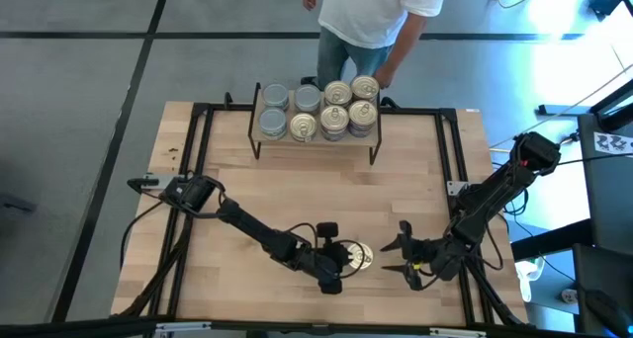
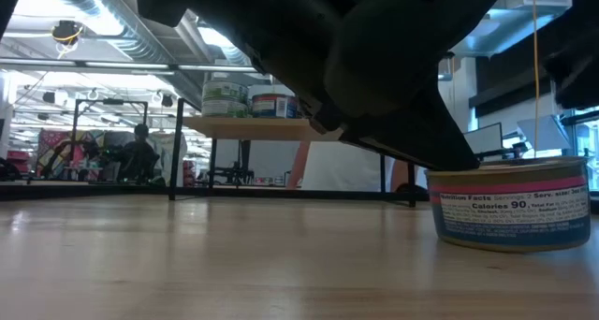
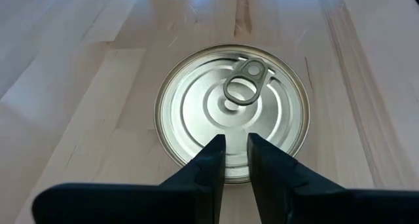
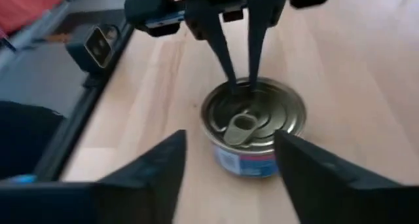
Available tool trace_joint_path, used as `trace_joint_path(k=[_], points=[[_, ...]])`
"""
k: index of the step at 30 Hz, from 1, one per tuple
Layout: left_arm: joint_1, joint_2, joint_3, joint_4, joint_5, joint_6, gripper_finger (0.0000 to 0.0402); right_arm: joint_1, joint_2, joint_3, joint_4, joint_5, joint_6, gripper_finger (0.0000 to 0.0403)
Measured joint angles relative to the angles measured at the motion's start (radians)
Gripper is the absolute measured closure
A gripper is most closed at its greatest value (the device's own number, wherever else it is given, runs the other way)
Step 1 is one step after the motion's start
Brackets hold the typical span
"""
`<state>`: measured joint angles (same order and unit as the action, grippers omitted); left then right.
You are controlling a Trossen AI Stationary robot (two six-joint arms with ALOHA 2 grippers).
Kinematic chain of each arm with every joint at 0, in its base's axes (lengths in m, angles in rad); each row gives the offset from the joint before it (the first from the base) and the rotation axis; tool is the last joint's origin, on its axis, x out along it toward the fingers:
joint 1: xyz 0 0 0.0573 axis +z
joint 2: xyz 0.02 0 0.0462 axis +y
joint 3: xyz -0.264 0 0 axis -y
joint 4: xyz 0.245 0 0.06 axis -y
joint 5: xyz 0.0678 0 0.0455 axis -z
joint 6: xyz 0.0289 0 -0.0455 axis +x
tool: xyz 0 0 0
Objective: Stack canned seafood by type on shelf
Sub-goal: Stack the blue pink tuna can with the blue pink tuna can on the shelf
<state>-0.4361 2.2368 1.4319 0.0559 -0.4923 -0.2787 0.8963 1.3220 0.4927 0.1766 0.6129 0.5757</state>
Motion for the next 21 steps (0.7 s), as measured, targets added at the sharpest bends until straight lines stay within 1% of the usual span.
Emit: trace_joint_path(k=[3,5,7,10,14,21], points=[[0.000,0.000,-0.001,0.001,-0.002,0.000,0.0340,0.000,0.036,0.000,0.023,0.025,-0.120,0.0130],[0.000,0.000,-0.001,0.002,-0.002,-0.001,0.0340,0.000,0.070,0.000,0.051,0.044,-0.202,0.0113],[0.000,0.000,-0.001,0.002,-0.002,-0.001,0.0340,0.000,0.103,0.000,0.075,0.060,-0.270,0.0106],[0.000,0.000,-0.001,0.002,-0.002,-0.001,0.0340,0.000,0.147,0.000,0.102,0.078,-0.358,0.0108],[0.000,0.000,-0.001,0.002,-0.002,-0.001,0.0340,0.000,0.201,0.001,0.122,0.093,-0.492,0.0121],[-0.004,0.000,-0.001,0.002,-0.010,-0.002,0.0340,0.000,0.272,0.066,0.106,0.122,-0.755,0.0142]])
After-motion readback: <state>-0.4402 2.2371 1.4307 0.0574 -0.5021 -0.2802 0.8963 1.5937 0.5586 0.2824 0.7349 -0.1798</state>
